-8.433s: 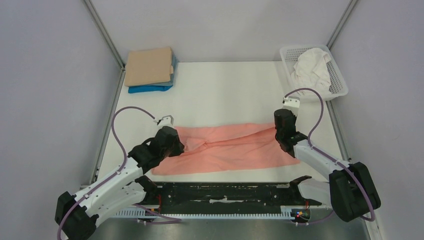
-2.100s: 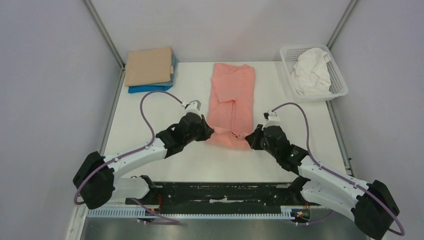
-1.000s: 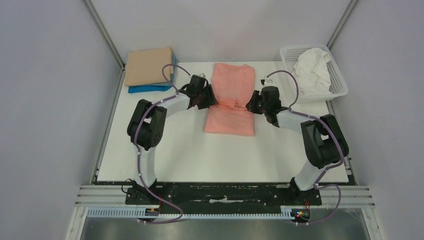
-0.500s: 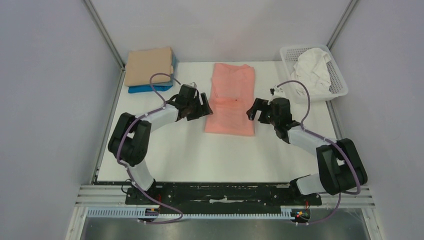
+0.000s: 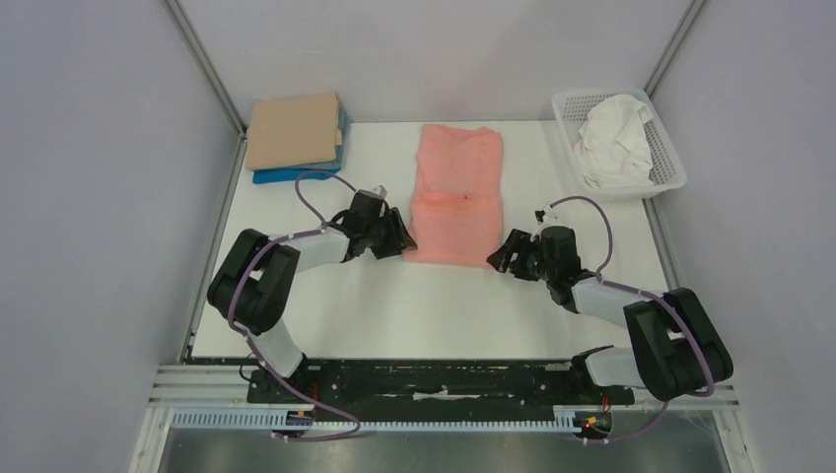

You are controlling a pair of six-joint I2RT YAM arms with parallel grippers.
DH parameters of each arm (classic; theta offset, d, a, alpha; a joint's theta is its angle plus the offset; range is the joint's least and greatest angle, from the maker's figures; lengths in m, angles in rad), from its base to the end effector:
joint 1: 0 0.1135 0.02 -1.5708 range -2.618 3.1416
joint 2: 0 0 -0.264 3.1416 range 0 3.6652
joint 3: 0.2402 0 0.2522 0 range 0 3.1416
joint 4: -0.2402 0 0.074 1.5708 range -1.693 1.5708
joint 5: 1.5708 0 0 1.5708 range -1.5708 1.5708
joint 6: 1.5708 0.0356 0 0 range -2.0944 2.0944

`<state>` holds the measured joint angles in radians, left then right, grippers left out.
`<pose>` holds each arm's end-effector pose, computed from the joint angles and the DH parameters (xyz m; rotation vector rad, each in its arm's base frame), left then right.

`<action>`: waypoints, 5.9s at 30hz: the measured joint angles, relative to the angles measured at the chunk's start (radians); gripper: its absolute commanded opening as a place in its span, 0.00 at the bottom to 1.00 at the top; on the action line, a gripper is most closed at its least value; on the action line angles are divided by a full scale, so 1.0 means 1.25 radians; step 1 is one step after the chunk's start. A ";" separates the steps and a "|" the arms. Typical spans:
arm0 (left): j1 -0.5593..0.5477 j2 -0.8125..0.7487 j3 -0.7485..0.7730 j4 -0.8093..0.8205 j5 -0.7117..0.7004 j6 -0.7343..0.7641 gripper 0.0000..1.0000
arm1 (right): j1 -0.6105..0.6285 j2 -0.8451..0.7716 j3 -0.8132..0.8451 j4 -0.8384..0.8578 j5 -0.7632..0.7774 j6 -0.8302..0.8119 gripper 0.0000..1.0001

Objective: Fold and stack the t-shirts
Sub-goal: Grab one side of the 2/3 rectangular tshirt with both arms, then fold the long partially folded tshirt into a neat square, then put the neatly folded tshirt into the corner of the board with the left arm

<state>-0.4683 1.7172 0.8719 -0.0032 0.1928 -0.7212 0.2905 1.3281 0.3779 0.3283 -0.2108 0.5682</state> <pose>0.2985 -0.1586 0.1495 -0.2289 2.5387 -0.7431 0.2242 0.0748 0.1420 0.1916 2.2604 0.7022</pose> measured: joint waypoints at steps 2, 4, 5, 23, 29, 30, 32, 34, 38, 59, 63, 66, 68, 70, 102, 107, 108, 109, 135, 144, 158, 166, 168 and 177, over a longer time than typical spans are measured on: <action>-0.002 0.001 -0.014 0.029 0.009 -0.009 0.49 | 0.000 0.007 -0.015 0.022 -0.012 0.014 0.55; -0.002 0.001 -0.026 0.050 0.017 -0.015 0.47 | 0.000 0.013 -0.028 0.043 -0.021 0.027 0.48; -0.003 0.002 -0.032 0.058 0.020 -0.019 0.47 | 0.000 0.016 -0.033 0.051 -0.023 0.032 0.46; -0.012 -0.016 -0.076 0.104 0.018 -0.037 0.46 | 0.000 0.067 -0.060 0.120 -0.059 0.067 0.02; -0.012 -0.016 -0.081 0.110 0.021 -0.038 0.39 | 0.000 0.076 -0.076 0.159 -0.065 0.069 0.00; -0.012 -0.016 -0.082 0.112 0.021 -0.038 0.33 | 0.000 0.074 -0.079 0.164 -0.065 0.069 0.00; -0.012 -0.014 -0.085 0.111 0.021 -0.041 0.08 | 0.000 0.071 -0.085 0.169 -0.065 0.069 0.00; -0.013 -0.007 -0.088 0.108 0.022 -0.046 0.02 | 0.000 0.067 -0.091 0.173 -0.065 0.069 0.00; -0.020 -0.004 -0.097 0.125 0.038 -0.053 0.02 | 0.000 0.049 -0.107 0.175 -0.068 0.066 0.00; -0.303 -0.573 -0.412 -0.131 0.003 -0.111 0.02 | 0.192 -0.598 -0.227 -0.393 -0.090 -0.015 0.00; -0.329 -0.694 -0.449 -0.156 0.017 -0.133 0.02 | 0.196 -0.664 -0.222 -0.447 -0.150 -0.020 0.00; -0.331 -0.730 -0.450 -0.160 0.017 -0.149 0.02 | 0.196 -0.680 -0.198 -0.456 -0.166 -0.019 0.00; -0.331 -0.737 -0.449 -0.160 0.015 -0.162 0.02 | 0.196 -0.678 -0.172 -0.448 -0.165 -0.018 0.00; -0.331 -0.737 -0.442 -0.169 0.009 -0.173 0.02 | 0.196 -0.672 -0.141 -0.432 -0.158 -0.016 0.00; 0.038 -0.371 0.029 -0.248 -0.153 -0.119 0.02 | 0.141 0.053 0.496 -0.196 0.075 -0.124 0.00; 0.085 -0.274 0.103 -0.247 -0.153 -0.106 0.02 | 0.118 0.161 0.577 -0.175 0.040 -0.132 0.00; 0.094 -0.253 0.117 -0.248 -0.152 -0.103 0.02 | 0.115 0.186 0.598 -0.169 0.034 -0.134 0.00; 0.103 -0.231 0.133 -0.247 -0.151 -0.100 0.02 | 0.112 0.209 0.615 -0.165 0.026 -0.135 0.00; 0.246 0.300 0.568 -0.299 -0.026 -0.013 0.73 | 0.033 0.638 0.860 -0.057 -0.001 -0.099 0.98; 0.255 0.212 0.567 -0.313 0.019 0.006 0.80 | 0.029 0.526 0.789 -0.045 -0.033 -0.114 0.98; 0.217 0.452 0.728 -0.284 0.149 0.024 0.82 | 0.047 0.628 0.786 0.123 -0.229 -0.064 0.98; 0.219 0.529 0.840 -0.320 0.141 0.023 0.82 | 0.047 0.826 0.956 0.070 -0.152 -0.089 0.98; 0.219 0.529 0.842 -0.326 0.133 0.023 0.82 | 0.048 0.826 0.960 0.059 -0.129 -0.093 0.98; 0.216 0.501 0.849 -0.389 0.105 0.037 0.84 | 0.054 0.781 0.960 -0.033 -0.077 -0.143 0.98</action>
<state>-0.1982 2.3440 1.9331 -0.4896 0.3237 -0.6754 0.3584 2.3039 1.5784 0.2867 -0.3065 0.3901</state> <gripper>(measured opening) 0.834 0.979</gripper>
